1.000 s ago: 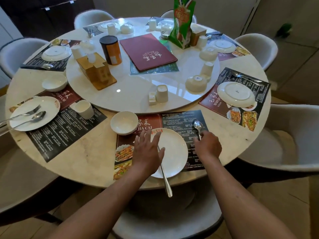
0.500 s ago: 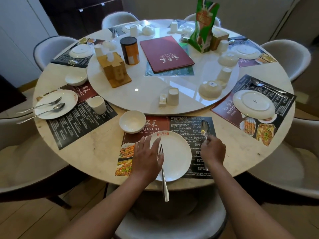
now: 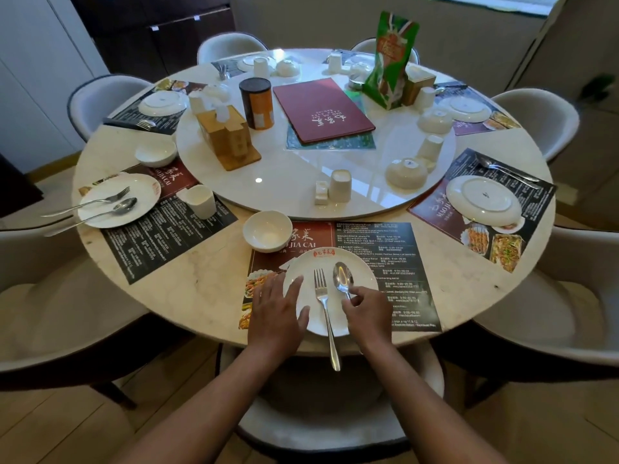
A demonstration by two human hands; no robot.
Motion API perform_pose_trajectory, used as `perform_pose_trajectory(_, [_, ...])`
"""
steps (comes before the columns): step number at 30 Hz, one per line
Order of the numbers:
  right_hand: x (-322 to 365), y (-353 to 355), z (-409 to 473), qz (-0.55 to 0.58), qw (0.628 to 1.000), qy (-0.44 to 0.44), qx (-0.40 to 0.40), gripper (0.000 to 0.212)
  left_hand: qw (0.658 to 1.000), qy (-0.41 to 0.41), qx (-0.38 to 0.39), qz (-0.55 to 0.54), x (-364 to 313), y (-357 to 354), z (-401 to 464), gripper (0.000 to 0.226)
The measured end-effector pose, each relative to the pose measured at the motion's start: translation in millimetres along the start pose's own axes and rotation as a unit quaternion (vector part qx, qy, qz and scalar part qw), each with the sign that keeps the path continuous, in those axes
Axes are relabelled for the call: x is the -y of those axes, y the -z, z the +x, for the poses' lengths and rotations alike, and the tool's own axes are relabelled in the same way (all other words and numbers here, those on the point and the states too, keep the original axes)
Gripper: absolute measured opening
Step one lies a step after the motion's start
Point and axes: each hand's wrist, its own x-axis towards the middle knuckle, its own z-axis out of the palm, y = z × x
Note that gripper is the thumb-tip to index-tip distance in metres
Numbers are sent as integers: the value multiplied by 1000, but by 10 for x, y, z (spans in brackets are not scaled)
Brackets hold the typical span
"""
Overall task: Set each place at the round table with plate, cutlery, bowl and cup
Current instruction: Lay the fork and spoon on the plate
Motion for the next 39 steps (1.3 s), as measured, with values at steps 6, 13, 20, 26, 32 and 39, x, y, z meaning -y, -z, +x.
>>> perform_pose_trajectory(6, [-61, -73, -59, -72, 997, 26, -14, 28, 1000, -5, 5, 8, 77, 58, -30, 66])
perform_pose_trajectory(13, [-47, -76, -62, -140, 989, 34, -18, 22, 1000, -20, -1, 14, 74, 69, 9, 64])
perform_pose_trajectory(20, [1, -87, -113, -195, 980, 30, -34, 20, 999, -41, 1, 7, 21, 90, 57, 63])
perform_pose_trajectory(26, [-9, -89, -130, -202, 979, 5, -32, 22, 999, -47, 7, 9, 23, 110, 31, 63])
perform_pose_trajectory(32, [-31, -84, -102, -223, 974, 20, -18, 27, 999, -49, 6, 14, 50, 133, 6, 63])
perform_pose_trajectory(39, [149, 61, -118, -226, 968, 83, -71, 36, 999, -52, -1, 14, 26, 159, 15, 63])
